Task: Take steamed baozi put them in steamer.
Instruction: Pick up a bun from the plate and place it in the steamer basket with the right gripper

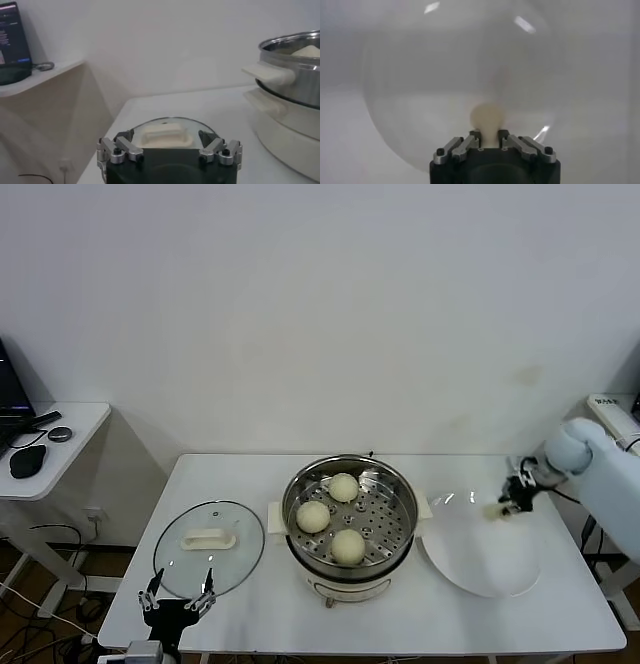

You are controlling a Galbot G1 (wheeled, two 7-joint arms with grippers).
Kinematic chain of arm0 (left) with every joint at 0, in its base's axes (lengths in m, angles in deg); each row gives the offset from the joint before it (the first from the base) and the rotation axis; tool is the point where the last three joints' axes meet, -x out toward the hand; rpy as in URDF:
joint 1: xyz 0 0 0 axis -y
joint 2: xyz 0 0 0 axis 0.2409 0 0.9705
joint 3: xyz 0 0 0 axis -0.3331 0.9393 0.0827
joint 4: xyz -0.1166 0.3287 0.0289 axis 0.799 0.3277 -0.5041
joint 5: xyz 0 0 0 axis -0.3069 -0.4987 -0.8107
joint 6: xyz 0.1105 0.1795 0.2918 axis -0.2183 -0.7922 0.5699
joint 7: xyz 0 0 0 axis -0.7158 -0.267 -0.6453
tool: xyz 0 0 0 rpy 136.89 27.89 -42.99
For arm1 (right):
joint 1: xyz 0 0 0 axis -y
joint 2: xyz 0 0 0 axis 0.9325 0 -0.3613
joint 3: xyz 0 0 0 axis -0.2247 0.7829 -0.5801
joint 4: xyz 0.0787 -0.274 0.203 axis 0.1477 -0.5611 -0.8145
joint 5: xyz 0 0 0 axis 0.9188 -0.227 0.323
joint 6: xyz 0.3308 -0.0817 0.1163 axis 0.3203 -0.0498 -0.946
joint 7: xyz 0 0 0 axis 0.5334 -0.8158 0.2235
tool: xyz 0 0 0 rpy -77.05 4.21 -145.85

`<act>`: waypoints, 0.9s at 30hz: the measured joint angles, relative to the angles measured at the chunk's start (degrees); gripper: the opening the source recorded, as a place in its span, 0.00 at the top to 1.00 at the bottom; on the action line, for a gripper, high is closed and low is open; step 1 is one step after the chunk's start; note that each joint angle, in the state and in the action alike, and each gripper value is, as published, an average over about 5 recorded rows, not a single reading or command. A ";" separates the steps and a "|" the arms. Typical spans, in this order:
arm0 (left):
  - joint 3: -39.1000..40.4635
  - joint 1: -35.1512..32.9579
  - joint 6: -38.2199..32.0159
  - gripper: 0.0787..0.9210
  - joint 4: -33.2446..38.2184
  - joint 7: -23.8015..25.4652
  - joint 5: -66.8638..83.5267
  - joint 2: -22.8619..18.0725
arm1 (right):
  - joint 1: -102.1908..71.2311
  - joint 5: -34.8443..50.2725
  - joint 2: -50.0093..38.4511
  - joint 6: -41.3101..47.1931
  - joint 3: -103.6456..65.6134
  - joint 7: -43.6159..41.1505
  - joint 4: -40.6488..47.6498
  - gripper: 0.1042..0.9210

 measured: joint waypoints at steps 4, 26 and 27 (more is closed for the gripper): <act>0.00 0.29 0.24 0.12 0.73 0.00 -0.38 0.11 | 7.49 7.60 0.21 4.68 6.58 -0.39 -4.33 0.76; 1.24 1.58 0.70 0.12 4.40 -0.02 -0.20 -0.13 | 35.07 36.27 12.95 27.57 37.30 1.75 -18.63 0.65; 1.26 1.64 0.72 0.12 4.45 0.02 -0.19 -0.09 | 35.15 36.35 13.41 28.15 38.19 2.08 -18.69 0.65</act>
